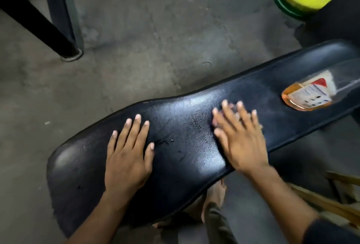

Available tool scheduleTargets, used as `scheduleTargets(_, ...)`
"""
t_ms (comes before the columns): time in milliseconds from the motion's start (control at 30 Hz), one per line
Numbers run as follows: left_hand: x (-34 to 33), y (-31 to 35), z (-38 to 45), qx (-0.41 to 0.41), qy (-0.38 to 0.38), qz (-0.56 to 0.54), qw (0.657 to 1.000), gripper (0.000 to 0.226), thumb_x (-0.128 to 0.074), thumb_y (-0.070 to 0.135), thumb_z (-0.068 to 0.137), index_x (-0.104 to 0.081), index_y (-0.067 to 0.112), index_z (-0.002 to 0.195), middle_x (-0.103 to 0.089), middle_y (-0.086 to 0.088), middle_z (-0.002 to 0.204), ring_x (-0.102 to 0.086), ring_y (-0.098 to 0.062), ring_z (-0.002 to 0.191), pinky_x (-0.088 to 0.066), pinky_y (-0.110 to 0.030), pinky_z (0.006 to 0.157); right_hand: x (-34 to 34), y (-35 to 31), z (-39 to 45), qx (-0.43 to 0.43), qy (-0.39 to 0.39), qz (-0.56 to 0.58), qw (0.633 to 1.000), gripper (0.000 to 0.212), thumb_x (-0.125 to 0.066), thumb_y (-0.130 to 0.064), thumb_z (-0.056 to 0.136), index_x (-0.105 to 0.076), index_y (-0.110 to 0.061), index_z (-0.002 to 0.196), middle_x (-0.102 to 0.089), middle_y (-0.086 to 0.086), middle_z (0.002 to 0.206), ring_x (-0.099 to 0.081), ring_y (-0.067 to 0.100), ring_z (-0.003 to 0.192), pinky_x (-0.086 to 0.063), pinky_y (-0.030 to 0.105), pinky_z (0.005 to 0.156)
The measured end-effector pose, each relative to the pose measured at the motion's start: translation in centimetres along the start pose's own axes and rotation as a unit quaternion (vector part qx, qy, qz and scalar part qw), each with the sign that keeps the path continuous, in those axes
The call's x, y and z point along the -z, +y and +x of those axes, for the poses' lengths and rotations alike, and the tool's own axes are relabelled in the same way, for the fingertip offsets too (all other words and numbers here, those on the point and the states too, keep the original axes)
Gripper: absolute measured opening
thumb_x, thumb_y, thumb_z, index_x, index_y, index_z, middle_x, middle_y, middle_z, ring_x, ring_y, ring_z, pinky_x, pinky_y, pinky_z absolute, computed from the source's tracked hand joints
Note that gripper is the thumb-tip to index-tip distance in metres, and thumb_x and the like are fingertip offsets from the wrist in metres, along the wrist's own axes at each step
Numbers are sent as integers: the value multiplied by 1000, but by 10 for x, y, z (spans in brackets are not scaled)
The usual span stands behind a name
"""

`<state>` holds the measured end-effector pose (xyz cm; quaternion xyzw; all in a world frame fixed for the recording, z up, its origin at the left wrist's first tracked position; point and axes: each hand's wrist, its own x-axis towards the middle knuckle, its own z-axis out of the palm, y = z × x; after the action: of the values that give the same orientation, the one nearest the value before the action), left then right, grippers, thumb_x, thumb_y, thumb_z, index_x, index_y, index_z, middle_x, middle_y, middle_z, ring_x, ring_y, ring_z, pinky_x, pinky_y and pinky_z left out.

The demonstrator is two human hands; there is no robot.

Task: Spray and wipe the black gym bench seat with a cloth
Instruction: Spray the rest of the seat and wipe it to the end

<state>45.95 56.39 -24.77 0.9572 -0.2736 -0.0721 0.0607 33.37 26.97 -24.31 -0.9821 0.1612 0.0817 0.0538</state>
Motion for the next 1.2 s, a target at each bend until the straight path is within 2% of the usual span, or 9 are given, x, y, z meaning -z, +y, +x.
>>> scheduleTargets(133,-3,-5,-3,-2,4,-25,1000,63,-35,50,108,-31,30,167,-18,9,180,-13,-12,167,-16,-50,134,9,-49,79,-134,30,38,990,61,-26,-51,116,-29,-29,173,-19,-1,184,-11,42,170,-10,66,135)
scheduleTargets(300,5,-30,-9,7,-2,-106,994,63,-41,45,107,-33,25,167,-17,9,180,-11,-10,167,-13,-45,135,-12,-149,26,82,22,11,996,63,-28,-53,115,-28,-28,173,-16,-1,185,-8,38,171,-14,64,135)
scheduleTargets(433,17,-82,-27,65,17,-107,992,63,-40,45,105,-42,19,163,-24,4,178,-20,-16,165,-21,-49,133,-21,-129,-59,103,-15,-7,994,63,-28,-55,115,-30,-30,173,-16,-4,184,-12,34,171,-25,64,132)
scheduleTargets(567,15,-104,-41,32,17,-57,998,64,-38,43,105,-42,16,162,-28,0,177,-24,-20,165,-25,-52,132,-7,-86,-31,-63,-1,13,998,64,-30,-52,112,-42,-24,168,-23,-1,182,-19,38,169,-25,65,133)
scheduleTargets(667,9,-105,-42,25,35,-41,998,62,-40,40,105,-42,16,162,-30,-1,176,-26,-20,164,-24,-50,132,3,-106,41,-206,21,44,977,66,-23,-51,114,-29,-24,173,-15,2,184,-9,42,170,-12,64,136)
scheduleTargets(800,7,-105,-43,25,41,-36,998,62,-39,41,106,-39,19,164,-27,1,177,-22,-17,165,-22,-48,133,-7,-177,69,-70,27,22,997,65,-27,-51,115,-25,-22,174,-15,1,184,-6,42,170,-11,63,136)
scheduleTargets(967,6,-106,-43,25,40,-23,999,62,-38,41,106,-40,17,164,-26,1,178,-22,-18,165,-25,-51,132,-27,-215,-39,86,-3,36,996,70,-42,-52,111,-29,-23,173,-13,1,185,-6,37,171,-16,62,135)
scheduleTargets(1100,14,-102,-42,29,27,-20,999,63,-37,42,106,-39,17,164,-24,1,178,-20,-18,166,-23,-50,132,-21,-149,-83,85,-23,-3,996,67,-46,-53,107,-44,-25,167,-27,-2,182,-20,35,169,-28,61,130)
scheduleTargets(1200,14,-102,-42,29,24,-5,999,63,-38,42,105,-40,17,163,-25,1,178,-24,-20,165,-24,-49,132,-10,-112,-35,-18,0,14,1000,64,-39,-48,110,-45,-20,167,-30,1,180,-23,39,168,-25,64,132)
